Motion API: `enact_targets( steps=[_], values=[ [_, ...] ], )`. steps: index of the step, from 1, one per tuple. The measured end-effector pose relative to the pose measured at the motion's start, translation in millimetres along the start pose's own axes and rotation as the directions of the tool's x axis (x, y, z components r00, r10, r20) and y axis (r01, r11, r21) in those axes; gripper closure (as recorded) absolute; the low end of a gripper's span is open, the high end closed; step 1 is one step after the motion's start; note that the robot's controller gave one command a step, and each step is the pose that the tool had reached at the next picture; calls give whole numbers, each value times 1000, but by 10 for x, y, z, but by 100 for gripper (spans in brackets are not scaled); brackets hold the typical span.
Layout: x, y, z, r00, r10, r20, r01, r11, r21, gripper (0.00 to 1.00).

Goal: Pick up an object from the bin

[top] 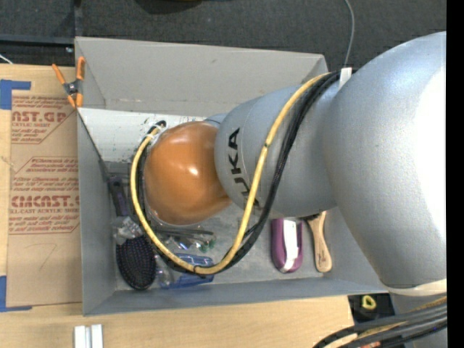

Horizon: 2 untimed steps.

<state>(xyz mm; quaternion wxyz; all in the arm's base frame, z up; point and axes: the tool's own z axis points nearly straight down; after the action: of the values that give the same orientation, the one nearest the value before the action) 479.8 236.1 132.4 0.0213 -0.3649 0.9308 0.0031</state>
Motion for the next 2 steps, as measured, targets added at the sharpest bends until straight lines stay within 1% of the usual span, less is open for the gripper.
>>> enact_targets(
  steps=[1,2],
  values=[
    [-94,3,51,976,215,-24,-215,977,-5,0],
    [-36,12,613,983,-183,0,183,983,-1,0]
  ],
)
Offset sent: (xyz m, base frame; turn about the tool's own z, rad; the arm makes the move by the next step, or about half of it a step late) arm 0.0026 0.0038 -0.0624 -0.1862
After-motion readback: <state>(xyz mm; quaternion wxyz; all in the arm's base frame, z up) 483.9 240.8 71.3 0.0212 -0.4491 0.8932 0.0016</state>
